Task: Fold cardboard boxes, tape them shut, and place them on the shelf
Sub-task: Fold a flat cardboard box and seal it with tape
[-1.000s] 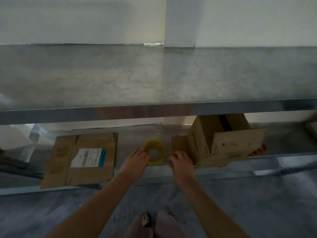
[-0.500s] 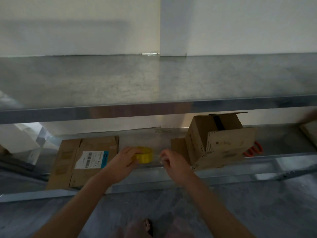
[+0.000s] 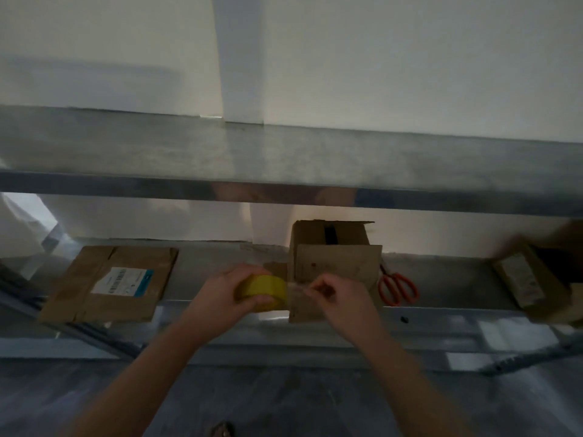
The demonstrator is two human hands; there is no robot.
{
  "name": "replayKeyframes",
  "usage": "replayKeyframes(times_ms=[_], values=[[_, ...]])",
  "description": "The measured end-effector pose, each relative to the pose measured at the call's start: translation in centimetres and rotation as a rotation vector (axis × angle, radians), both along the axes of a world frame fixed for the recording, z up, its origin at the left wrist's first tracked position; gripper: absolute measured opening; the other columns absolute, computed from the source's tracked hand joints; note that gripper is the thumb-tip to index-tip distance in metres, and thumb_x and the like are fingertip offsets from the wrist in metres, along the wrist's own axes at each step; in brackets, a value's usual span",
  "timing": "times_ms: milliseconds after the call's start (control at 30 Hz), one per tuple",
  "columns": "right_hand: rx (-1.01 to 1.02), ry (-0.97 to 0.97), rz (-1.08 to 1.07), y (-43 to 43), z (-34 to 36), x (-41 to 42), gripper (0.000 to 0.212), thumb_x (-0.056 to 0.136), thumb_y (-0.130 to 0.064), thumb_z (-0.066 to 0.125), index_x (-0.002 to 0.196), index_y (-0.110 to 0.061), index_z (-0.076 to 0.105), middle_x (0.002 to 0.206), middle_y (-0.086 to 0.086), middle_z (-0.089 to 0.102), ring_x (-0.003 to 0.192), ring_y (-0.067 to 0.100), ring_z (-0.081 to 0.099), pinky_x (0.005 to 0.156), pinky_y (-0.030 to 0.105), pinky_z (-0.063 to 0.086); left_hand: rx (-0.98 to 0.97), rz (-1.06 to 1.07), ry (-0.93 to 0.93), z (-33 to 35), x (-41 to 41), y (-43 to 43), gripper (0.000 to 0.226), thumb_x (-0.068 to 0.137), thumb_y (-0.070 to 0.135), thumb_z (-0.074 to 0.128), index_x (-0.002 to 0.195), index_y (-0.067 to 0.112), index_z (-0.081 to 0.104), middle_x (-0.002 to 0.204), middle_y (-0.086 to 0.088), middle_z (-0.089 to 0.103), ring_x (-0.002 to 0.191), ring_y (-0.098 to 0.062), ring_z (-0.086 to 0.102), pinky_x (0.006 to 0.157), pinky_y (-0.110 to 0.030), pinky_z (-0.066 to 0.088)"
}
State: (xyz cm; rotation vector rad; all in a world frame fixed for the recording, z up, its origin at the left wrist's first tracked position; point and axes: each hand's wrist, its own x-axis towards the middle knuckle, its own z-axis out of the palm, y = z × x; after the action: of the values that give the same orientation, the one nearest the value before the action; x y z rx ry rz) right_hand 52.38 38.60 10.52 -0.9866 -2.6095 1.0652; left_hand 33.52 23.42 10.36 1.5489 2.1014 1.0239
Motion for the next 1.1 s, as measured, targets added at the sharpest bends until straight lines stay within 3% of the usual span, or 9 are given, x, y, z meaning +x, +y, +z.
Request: replayKeyframes(times_ms=[100,233,367,500,600,733,867,967,1100], values=[[0.040,-0.025,-0.020,3.0,1.7,2.7,0.010,0.095,-0.040,0.058,0.098,-0.031,0.061,0.095,-0.015,0.062,0.086,-0.004,0.056,0.077,0.014,0.045,-0.052,0.052,0.016,2.1,2.9,3.0,0.041,0.077,0.050,0.071,0.110,0.049,0.046,0.104,0.027,0.049,0.095,0.002,0.051,0.080,-0.018,0.047],[-0.013,0.039,-0.068,6.5,3.9,5.1,0.006,0.093,-0.036,0.062,0.089,-0.036,0.058,0.085,-0.022,0.058,0.082,-0.007,0.054,0.070,0.009,0.037,-0.089,0.071,0.226,3.9,4.4,5.9,0.043,0.075,0.057,0.069,0.111,0.039,0.053,0.106,0.019,0.056,0.098,-0.002,0.051,0.086,-0.028,0.047],[-0.055,0.095,-0.111,8.7,3.9,5.9,0.004,0.094,-0.032,0.062,0.090,-0.030,0.062,0.085,-0.022,0.059,0.082,-0.005,0.055,0.067,0.008,0.034,-0.158,0.069,0.214,5.0,5.1,7.9,0.041,0.075,0.059,0.068,0.109,0.042,0.052,0.100,0.021,0.053,0.092,-0.002,0.049,0.073,-0.018,0.044],[-0.213,0.143,-0.181,10.6,2.3,4.6,0.009,0.095,-0.031,0.060,0.087,-0.027,0.062,0.088,-0.009,0.064,0.088,0.009,0.059,0.073,0.022,0.041,-0.196,0.048,0.220,5.0,4.1,10.9,0.040,0.076,0.057,0.069,0.108,0.035,0.056,0.102,0.015,0.054,0.092,-0.006,0.050,0.069,-0.014,0.038],[-0.258,0.149,-0.215,11.7,1.2,3.5,0.012,0.094,-0.032,0.061,0.088,-0.023,0.065,0.092,-0.005,0.065,0.091,0.012,0.059,0.079,0.028,0.044,-0.231,0.043,0.128,4.2,2.6,12.5,0.039,0.077,0.055,0.070,0.105,0.030,0.061,0.100,0.011,0.059,0.092,-0.009,0.055,0.075,-0.023,0.045],[-0.236,0.063,-0.262,13.2,-0.1,3.4,0.018,0.096,-0.038,0.058,0.090,-0.022,0.064,0.089,-0.005,0.065,0.086,0.011,0.060,0.069,0.023,0.040,-0.233,0.027,0.111,2.0,0.6,13.5,0.035,0.079,0.047,0.071,0.106,0.029,0.058,0.096,0.008,0.063,0.088,-0.009,0.058,0.077,-0.027,0.049],[-0.186,0.086,-0.236,13.5,-0.4,3.1,0.016,0.095,-0.038,0.059,0.084,-0.027,0.064,0.085,-0.010,0.066,0.084,0.004,0.060,0.068,0.020,0.037,-0.101,0.039,0.117,0.6,-1.2,13.8,0.033,0.079,0.049,0.070,0.096,0.022,0.063,0.086,0.008,0.061,0.079,-0.004,0.056,0.068,-0.015,0.041],[-0.148,0.129,-0.255,13.5,0.0,2.7,0.013,0.095,-0.034,0.061,0.084,-0.028,0.064,0.080,-0.009,0.067,0.079,0.001,0.060,0.070,0.021,0.041,-0.121,-0.037,-0.126,1.0,-1.9,14.3,0.023,0.082,0.042,0.070,0.086,0.020,0.064,0.078,0.004,0.062,0.072,-0.006,0.058,0.063,-0.014,0.041],[-0.195,0.147,-0.256,14.1,-0.3,3.3,0.008,0.092,-0.032,0.064,0.085,-0.031,0.066,0.082,-0.011,0.069,0.080,0.001,0.063,0.074,0.021,0.046,-0.348,-0.169,-0.128,0.9,-2.6,14.5,0.042,0.080,0.063,0.059,0.108,0.033,0.063,0.103,0.010,0.065,0.095,-0.004,0.059,0.083,-0.026,0.047]])
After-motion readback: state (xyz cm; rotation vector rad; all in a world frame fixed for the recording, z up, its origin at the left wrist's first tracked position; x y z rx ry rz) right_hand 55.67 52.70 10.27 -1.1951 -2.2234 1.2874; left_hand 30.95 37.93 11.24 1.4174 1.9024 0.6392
